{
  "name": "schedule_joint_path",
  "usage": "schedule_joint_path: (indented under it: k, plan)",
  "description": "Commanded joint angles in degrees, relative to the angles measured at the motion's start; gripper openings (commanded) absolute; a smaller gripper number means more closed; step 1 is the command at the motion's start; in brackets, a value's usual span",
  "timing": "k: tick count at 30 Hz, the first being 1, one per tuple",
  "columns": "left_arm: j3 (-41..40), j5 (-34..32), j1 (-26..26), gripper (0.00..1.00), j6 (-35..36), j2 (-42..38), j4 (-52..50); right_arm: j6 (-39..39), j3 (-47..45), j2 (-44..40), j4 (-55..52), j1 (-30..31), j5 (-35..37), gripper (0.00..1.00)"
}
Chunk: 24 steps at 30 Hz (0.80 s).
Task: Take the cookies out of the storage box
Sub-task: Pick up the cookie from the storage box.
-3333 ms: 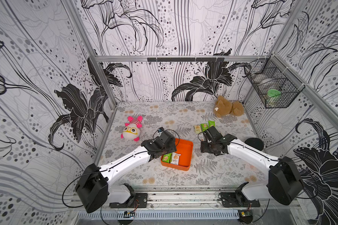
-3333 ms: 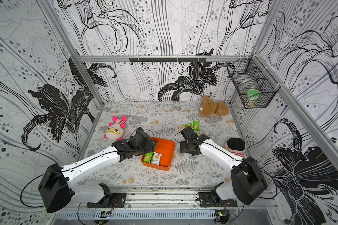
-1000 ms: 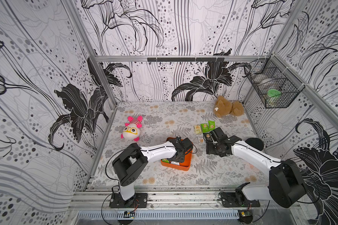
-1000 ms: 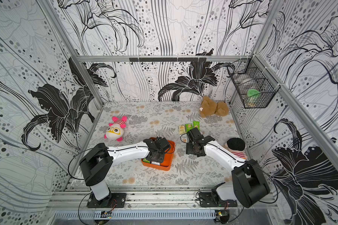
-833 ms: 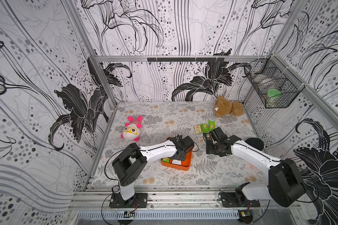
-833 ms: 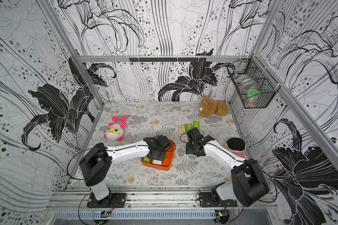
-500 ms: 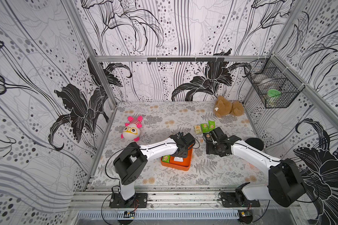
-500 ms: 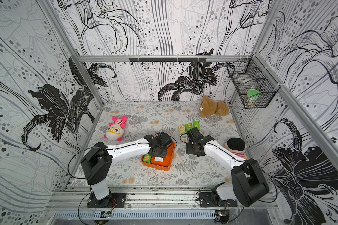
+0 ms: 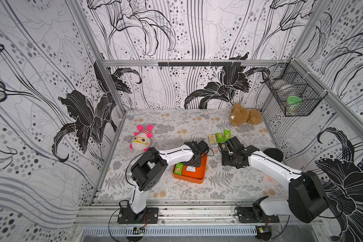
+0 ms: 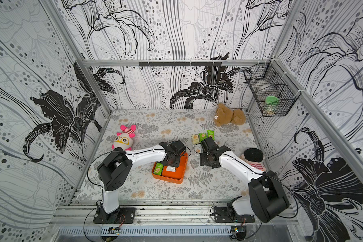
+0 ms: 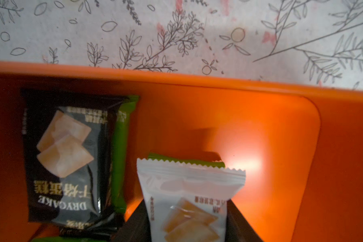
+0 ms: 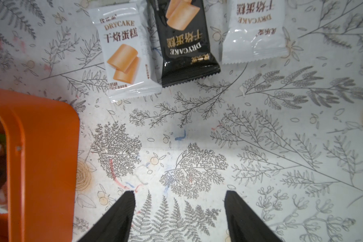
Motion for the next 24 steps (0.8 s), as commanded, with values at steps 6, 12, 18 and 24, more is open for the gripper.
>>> schedule_joint_path:
  k: [6,12,18,24]
  plan:
    - [0.5,0.4,0.0,0.52,0.7,0.2,1.1,-0.8,1.1,-0.4,-1.1,-0.3,1.2,0.73]
    - [0.6,0.5,0.0,0.43,0.7,-0.6,1.0,-0.6,1.4,-0.1,-1.2,-0.4,0.8,0.73]
    - [2.6,0.8,0.0,0.45,0.1,-2.8,-1.2,-0.2,1.5,-0.2,-1.0,-0.3,0.7,0.73]
    - [4.3,1.3,0.0,0.48,0.7,-4.9,-3.1,0.0,1.4,-0.2,-0.8,-0.3,0.7,0.73]
